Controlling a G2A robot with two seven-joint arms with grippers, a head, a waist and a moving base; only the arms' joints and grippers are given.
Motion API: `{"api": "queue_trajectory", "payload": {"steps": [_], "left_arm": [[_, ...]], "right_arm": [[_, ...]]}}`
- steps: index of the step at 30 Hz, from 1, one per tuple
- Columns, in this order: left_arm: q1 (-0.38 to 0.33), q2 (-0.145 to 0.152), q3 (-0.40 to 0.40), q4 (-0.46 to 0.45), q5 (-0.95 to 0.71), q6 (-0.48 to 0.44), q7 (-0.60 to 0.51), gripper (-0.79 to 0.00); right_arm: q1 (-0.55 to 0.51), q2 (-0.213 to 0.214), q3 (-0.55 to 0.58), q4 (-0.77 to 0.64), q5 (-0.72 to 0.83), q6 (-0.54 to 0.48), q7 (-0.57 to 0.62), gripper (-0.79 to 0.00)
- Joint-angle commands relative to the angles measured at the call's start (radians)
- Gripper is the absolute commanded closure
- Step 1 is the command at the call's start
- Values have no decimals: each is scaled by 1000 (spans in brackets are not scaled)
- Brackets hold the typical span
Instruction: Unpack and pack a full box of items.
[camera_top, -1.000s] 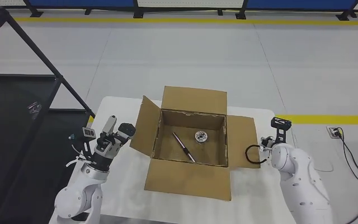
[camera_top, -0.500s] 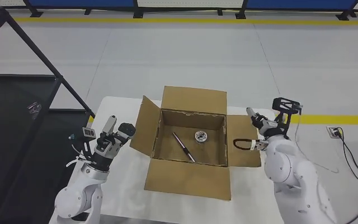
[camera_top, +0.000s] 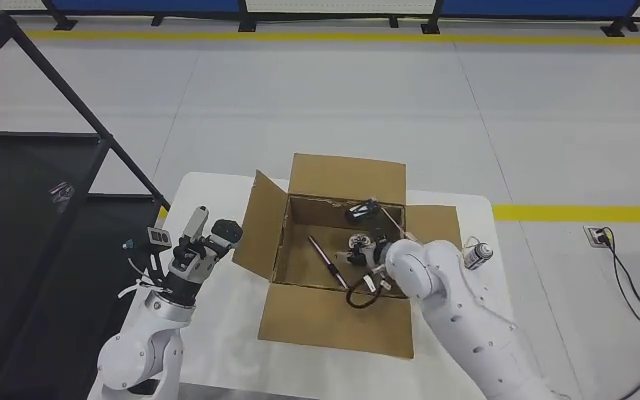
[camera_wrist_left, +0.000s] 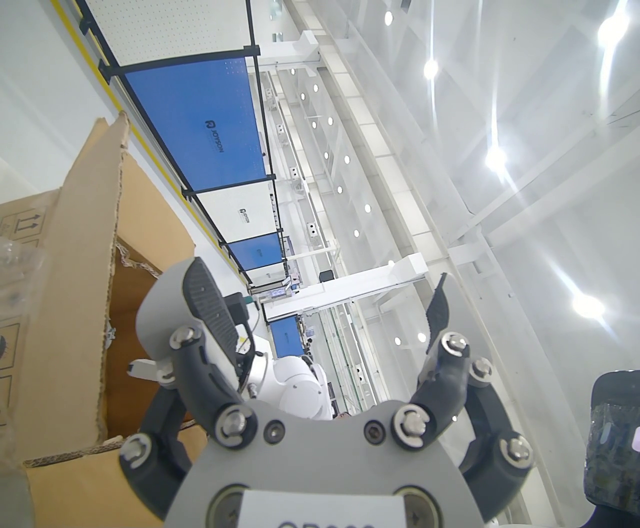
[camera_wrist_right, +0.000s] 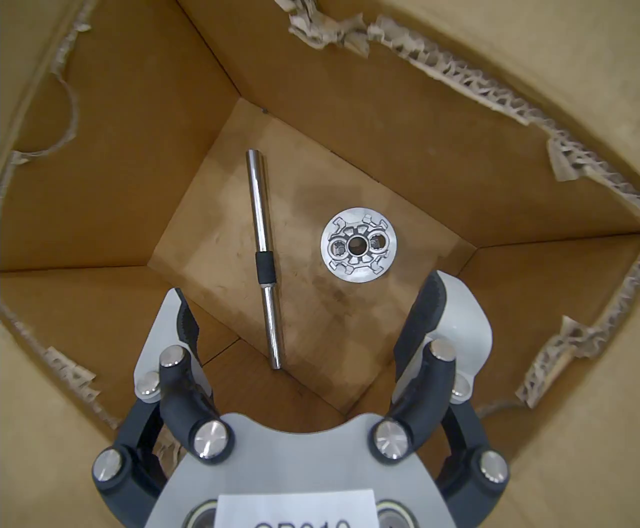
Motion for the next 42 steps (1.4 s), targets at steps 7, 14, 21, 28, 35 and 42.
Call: {"api": "queue_trajectory", "payload": {"steps": [7,14,21,28,35,42], "left_arm": [[0,0,0,0,0,0,0,-785],[0,0,0,0,0,0,0,-785],[0,0,0,0,0,0,0,-785],[0,0,0,0,0,0,0,-785],[0,0,0,0,0,0,0,-785],[0,0,0,0,0,0,0,-785]], "right_arm": [[93,-61,-104,258,44,101,-139,-785],[148,-104,-149,401,72,123,-232,-99],[182,-124,-151,467,105,73,-240,0],[154,-102,-96,357,86,18,-225,0],[-35,-18,102,-59,25,-90,-94,0],[-291,39,321,-490,-47,-83,-43,0]]}}
